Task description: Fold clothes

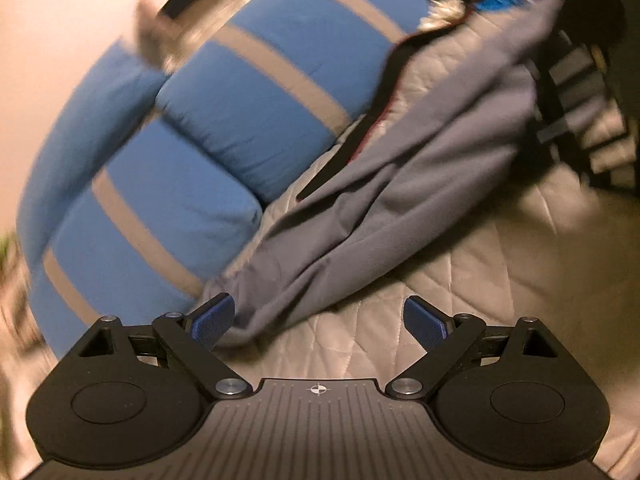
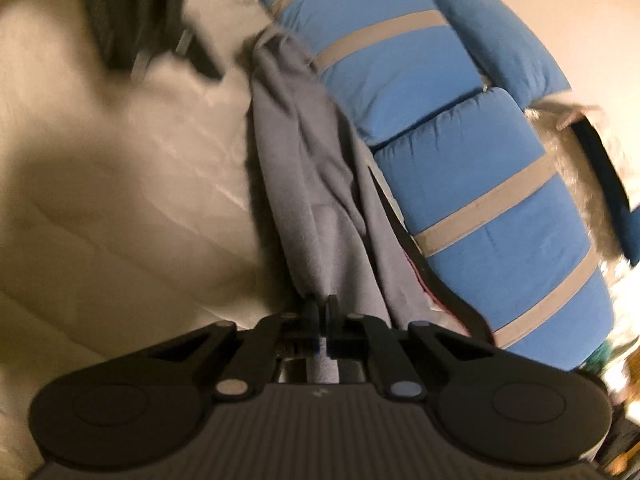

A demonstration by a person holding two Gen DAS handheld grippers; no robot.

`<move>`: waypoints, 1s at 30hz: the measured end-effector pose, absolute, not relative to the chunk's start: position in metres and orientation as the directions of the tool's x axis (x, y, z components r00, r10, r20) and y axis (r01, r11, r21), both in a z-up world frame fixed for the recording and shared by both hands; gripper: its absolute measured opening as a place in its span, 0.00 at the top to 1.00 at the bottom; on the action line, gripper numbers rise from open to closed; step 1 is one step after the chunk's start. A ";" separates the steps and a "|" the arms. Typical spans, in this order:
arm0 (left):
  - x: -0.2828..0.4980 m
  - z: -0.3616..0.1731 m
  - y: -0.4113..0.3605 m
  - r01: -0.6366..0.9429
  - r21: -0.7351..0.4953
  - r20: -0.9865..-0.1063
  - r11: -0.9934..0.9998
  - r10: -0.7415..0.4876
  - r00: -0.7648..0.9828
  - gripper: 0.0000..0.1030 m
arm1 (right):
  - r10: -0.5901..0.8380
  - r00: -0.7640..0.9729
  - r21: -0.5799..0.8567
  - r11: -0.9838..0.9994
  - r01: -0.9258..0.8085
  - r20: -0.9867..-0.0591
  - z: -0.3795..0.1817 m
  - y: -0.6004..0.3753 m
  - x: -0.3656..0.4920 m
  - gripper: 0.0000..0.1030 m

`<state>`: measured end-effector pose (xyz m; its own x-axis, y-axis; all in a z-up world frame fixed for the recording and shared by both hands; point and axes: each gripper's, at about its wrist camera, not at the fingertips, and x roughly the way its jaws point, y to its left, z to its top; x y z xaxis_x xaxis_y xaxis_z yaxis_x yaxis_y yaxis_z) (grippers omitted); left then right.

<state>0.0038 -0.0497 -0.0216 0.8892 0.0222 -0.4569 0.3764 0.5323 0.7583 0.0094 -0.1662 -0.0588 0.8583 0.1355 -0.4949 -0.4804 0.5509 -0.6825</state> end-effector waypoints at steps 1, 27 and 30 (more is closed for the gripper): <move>0.003 -0.026 -0.054 0.379 0.778 -0.448 0.501 0.019 0.894 0.10 | 0.148 0.858 -0.671 0.563 -0.481 -0.491 -0.055 -0.168 0.006 0.97; 0.020 -0.072 -0.071 0.501 0.862 -0.507 0.079 0.097 0.857 0.10 | 0.323 0.792 -0.469 0.667 -0.579 -0.518 -0.041 -0.167 -0.018 0.33; 0.020 -0.072 -0.065 0.522 0.848 -0.529 0.087 0.112 0.841 0.10 | 0.372 0.737 -0.299 0.740 -0.602 -0.564 -0.033 -0.167 0.014 0.33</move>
